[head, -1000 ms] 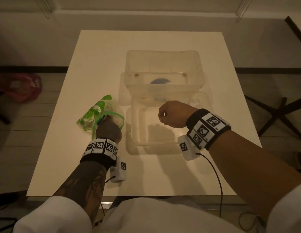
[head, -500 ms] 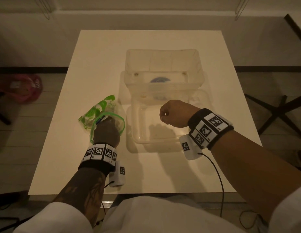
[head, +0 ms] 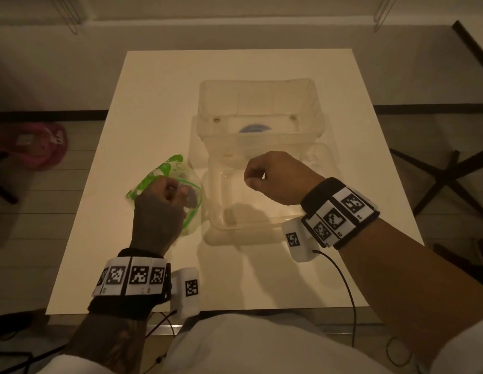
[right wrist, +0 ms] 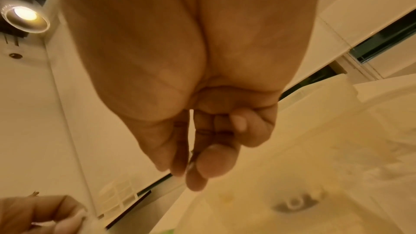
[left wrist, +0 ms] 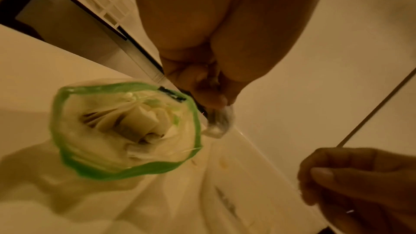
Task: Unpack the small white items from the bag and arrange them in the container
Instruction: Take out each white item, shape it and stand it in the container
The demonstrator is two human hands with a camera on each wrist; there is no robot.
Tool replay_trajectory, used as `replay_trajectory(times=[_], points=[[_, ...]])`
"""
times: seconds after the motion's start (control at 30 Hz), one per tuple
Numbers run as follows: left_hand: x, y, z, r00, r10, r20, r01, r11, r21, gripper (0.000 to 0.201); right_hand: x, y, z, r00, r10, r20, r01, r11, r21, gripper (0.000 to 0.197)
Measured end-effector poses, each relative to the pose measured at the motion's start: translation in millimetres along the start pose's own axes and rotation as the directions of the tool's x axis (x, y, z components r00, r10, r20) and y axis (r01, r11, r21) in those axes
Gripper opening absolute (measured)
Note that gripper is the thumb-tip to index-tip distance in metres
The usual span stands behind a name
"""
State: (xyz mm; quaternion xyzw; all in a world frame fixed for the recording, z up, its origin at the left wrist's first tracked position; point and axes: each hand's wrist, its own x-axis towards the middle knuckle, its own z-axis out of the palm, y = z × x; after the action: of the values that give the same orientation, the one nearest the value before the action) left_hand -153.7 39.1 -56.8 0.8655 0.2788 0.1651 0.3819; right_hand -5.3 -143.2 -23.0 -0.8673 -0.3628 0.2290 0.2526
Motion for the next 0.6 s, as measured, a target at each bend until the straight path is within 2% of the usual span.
replay_trajectory(times=[0.07,0.17,0.23,0.3,0.4,0.47,0.6], points=[[0.8,17.9,-1.4,0.997,-0.070,0.035,0.076,0.971,-0.225,0.006,-0.5,-2.1,0.1,0.999,-0.018,-0.044,0.020,0.998,0.061,0.012],[3.3,35.8,5.9,0.964,-0.174,0.201,0.256,0.810,-0.527,0.013,-0.6,-7.0,2.7,0.999,-0.013,-0.041,0.019,0.990,0.137,0.027],[3.6,44.7,14.7,0.941,-0.158,0.299,0.324,0.679,-0.660,0.012,-1.3,-10.8,3.4,1.000,-0.008,-0.020,0.012,0.972,0.233,0.035],[3.5,50.9,23.2,0.923,-0.126,0.365,0.364,0.599,-0.714,0.007,-3.7,-12.6,2.9,1.000,-0.007,-0.012,0.010,0.943,0.332,0.034],[0.9,57.1,32.2,0.893,-0.081,0.442,0.396,0.605,-0.690,0.006,-10.8,-9.5,-0.7,0.998,-0.012,-0.054,0.031,0.933,0.359,0.012],[-2.8,60.1,35.9,0.878,-0.084,0.470,0.413,0.629,-0.659,0.003,-17.2,-5.0,-3.1,0.997,0.018,-0.072,0.009,0.932,0.363,0.008],[-8.0,61.9,41.2,0.889,-0.073,0.452,0.330,0.787,-0.521,0.017,-25.9,3.5,-3.4,0.993,0.044,-0.112,-0.006,0.947,0.322,0.011]])
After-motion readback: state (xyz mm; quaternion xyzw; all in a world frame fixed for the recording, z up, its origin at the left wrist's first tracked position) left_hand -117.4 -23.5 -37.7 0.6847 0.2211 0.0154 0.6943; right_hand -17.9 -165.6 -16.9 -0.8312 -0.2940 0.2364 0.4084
